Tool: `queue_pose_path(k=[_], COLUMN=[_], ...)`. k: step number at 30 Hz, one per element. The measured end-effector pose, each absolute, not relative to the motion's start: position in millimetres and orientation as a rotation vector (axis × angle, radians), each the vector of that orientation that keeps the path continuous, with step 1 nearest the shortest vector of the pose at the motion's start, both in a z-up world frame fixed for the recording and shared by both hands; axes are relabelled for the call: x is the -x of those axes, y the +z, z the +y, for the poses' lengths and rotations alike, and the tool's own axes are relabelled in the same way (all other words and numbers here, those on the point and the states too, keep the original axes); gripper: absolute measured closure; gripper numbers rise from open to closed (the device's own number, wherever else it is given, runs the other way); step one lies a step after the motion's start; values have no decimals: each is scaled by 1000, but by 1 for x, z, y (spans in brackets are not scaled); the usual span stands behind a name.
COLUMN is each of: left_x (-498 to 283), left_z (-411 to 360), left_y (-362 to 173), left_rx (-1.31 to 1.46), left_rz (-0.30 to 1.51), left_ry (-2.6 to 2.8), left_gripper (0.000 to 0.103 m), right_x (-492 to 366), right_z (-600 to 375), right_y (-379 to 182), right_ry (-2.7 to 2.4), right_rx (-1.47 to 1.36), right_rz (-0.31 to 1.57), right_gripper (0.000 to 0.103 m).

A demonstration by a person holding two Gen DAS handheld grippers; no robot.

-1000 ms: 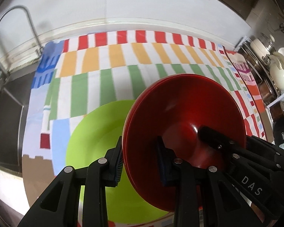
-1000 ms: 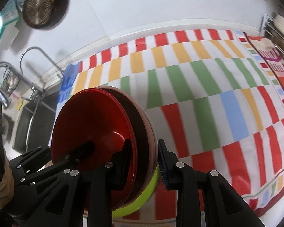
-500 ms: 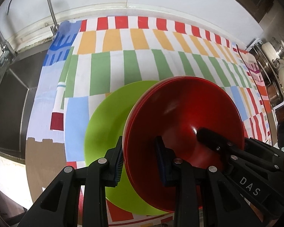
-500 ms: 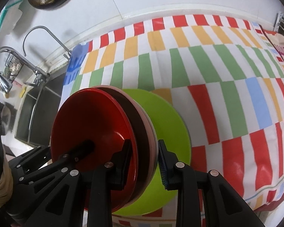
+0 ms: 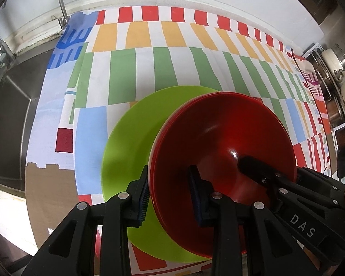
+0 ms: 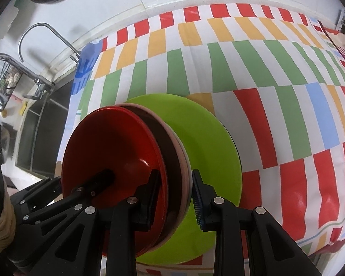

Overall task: Organize plates and bowls
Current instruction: 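Carry the stacked bowls with both tools over the lime-green plate, then lower the bowl stack onto the lime-green plate and open both tools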

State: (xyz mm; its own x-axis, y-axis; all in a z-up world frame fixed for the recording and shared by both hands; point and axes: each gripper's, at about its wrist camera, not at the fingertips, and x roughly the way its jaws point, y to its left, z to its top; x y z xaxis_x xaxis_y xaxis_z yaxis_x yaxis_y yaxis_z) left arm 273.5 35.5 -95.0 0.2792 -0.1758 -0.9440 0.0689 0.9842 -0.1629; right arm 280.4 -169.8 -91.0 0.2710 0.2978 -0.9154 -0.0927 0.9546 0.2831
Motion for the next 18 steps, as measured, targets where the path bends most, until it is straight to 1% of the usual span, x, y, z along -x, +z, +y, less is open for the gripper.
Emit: queue_pose_path(k=[9, 12, 14, 16, 18], left_x=[-274, -271, -268, -265, -257], left_z=[38, 41, 43, 46, 49], left_y=[-94, -88, -82, -75, -65], left_rx=[108, 91, 70, 65, 48], left_rz=[1257, 1213, 1181, 1147, 1093], left_ry=[-201, -185, -174, -174, -159], left_gripper=[64, 59, 53, 48, 44], right_x=[-284, -280, -274, -267, -260], right_z=[-168, -169, -174, -177, -180], right_y=[-92, -91, -85, -76, -67], right_ry=[276, 281, 273, 256, 237], right_rx=[-175, -181, -187, -175, -162], right_rz=[1250, 1235, 1201, 1156, 1111], right_gripper=[71, 67, 59, 54, 52])
